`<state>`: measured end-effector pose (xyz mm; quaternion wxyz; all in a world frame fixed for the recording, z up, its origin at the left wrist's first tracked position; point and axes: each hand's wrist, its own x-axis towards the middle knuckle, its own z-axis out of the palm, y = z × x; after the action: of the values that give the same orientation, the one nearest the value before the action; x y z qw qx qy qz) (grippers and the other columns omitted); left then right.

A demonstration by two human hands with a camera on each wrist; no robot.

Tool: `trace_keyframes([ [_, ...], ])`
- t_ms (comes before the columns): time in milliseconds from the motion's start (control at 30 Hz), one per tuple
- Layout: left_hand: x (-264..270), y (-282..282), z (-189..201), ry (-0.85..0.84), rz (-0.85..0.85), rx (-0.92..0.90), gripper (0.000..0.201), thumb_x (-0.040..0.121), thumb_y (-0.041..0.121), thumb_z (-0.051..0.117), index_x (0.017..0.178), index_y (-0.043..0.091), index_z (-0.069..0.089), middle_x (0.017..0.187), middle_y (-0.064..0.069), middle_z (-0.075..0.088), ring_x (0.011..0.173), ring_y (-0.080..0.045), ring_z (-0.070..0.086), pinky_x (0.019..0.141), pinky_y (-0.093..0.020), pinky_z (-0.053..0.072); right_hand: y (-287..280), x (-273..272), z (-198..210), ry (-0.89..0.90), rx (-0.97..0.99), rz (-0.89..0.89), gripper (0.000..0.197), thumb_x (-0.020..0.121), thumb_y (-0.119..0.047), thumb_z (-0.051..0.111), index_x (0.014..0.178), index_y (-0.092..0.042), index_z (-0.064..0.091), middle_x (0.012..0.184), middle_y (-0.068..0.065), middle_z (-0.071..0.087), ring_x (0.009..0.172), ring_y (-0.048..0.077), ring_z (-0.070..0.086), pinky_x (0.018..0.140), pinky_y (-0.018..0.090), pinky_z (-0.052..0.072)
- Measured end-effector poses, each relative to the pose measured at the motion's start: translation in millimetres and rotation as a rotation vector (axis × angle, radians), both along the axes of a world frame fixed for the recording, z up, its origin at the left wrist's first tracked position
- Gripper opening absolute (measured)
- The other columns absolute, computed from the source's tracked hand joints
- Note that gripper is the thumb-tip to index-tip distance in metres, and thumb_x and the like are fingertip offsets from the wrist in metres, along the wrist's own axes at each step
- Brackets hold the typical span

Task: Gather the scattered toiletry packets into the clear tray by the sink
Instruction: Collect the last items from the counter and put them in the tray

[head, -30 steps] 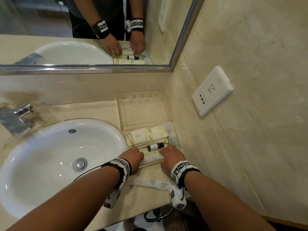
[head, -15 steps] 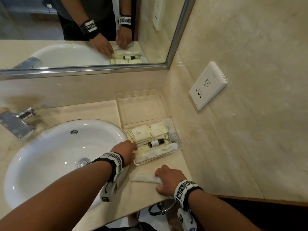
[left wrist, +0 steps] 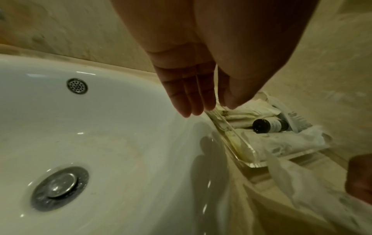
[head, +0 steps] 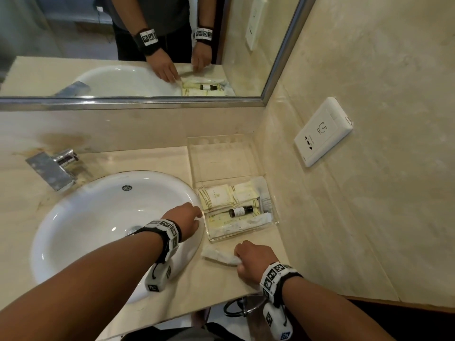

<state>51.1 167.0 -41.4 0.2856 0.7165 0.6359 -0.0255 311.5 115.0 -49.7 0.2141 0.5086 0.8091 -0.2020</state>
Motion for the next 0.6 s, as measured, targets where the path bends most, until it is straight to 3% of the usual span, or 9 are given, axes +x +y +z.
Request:
trace_keyframes([
  [167,8.0,3.6,7.2,-0.045,-0.057,-0.030,0.038,0.099,0.047,0.037,0.116,0.023,0.061,0.113,0.001,0.065,0.099,-0.019,0.060,0.078,-0.032,0.045,18.8,-6.7,14.8,0.080,0.021,-0.026,0.021,0.082,-0.043,0.051,0.097,-0.032,0.058,0.100,-0.005,0.063,0.081,0.024,0.065,0.071,0.033,0.052],
  [333,25.1,3.4,11.6,-0.085,-0.053,-0.105,0.049,0.091,0.065,0.040,0.117,0.028,0.060,0.109,0.004,0.066,0.103,-0.019,0.061,0.086,-0.035,0.048,45.1,-17.5,29.4,0.075,0.135,0.011,0.018,0.087,-0.038,0.053,0.101,-0.030,0.061,0.101,-0.002,0.060,0.076,0.026,0.065,0.066,0.036,0.054],
  [467,31.3,5.2,14.3,-0.029,-0.118,-0.046,0.035,0.095,0.043,0.047,0.120,0.022,0.060,0.115,-0.001,0.067,0.107,-0.024,0.061,0.087,-0.034,0.048,64.7,-14.4,29.5,0.056,0.217,0.035,0.025,0.090,-0.033,0.055,0.114,-0.031,0.060,0.115,-0.002,0.057,0.078,0.027,0.066,0.066,0.035,0.053],
  [600,35.4,7.2,13.7,0.027,-0.105,-0.030,0.036,0.098,0.044,0.042,0.118,0.021,0.061,0.112,0.000,0.066,0.105,-0.023,0.061,0.087,-0.036,0.050,75.7,-15.3,29.5,0.045,0.287,0.028,0.026,0.094,-0.027,0.054,0.118,-0.029,0.060,0.120,0.000,0.055,0.078,0.026,0.066,0.066,0.035,0.054],
])
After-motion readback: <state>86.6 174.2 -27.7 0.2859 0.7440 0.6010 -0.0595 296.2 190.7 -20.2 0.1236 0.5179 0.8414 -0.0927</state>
